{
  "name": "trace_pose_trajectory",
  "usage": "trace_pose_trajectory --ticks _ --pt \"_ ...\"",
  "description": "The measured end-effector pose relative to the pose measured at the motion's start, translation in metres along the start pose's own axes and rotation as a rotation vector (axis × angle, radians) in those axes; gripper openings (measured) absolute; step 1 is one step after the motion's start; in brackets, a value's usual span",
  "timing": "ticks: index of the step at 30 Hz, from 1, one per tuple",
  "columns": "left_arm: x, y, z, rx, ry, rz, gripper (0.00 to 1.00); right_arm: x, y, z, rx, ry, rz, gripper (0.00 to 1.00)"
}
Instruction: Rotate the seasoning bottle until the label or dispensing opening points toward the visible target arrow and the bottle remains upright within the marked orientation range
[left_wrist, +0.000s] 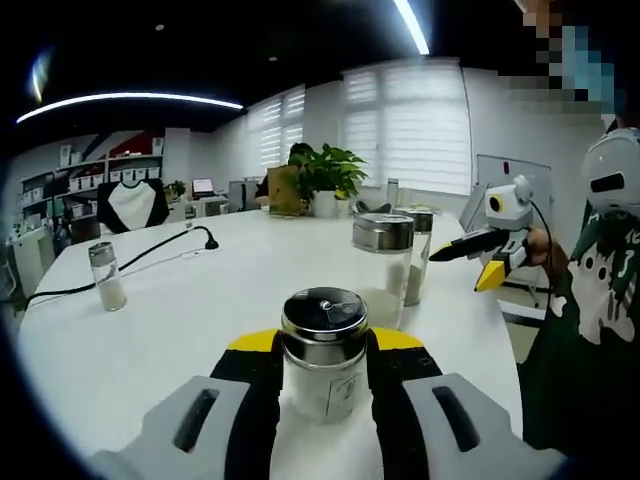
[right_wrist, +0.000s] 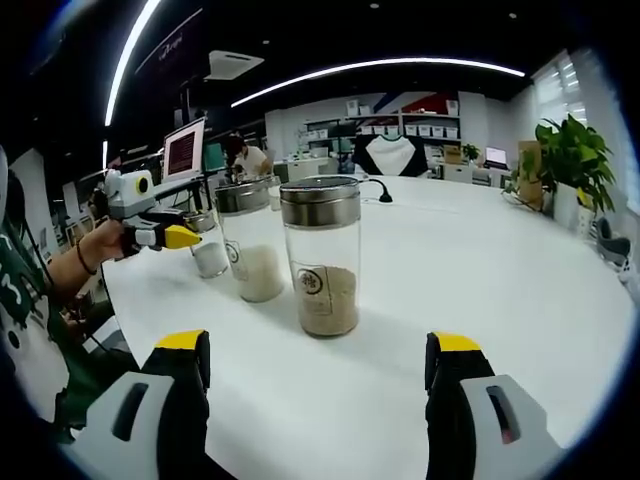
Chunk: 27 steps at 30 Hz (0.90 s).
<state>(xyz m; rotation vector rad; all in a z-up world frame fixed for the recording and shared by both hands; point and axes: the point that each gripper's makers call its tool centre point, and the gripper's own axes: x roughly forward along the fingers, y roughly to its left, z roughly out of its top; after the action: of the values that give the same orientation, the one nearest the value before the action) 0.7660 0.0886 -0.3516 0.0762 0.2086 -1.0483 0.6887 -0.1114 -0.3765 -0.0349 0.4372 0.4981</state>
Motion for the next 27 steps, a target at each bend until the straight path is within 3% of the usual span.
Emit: trace_pose_trajectory --ticks 27 --pt "0.0032 -0.0002 0.0007 -0.03 -0.035 0.166 0.34 0.0001 -0.0005 -0.001 0.005 0.002 -0.002 0.91"
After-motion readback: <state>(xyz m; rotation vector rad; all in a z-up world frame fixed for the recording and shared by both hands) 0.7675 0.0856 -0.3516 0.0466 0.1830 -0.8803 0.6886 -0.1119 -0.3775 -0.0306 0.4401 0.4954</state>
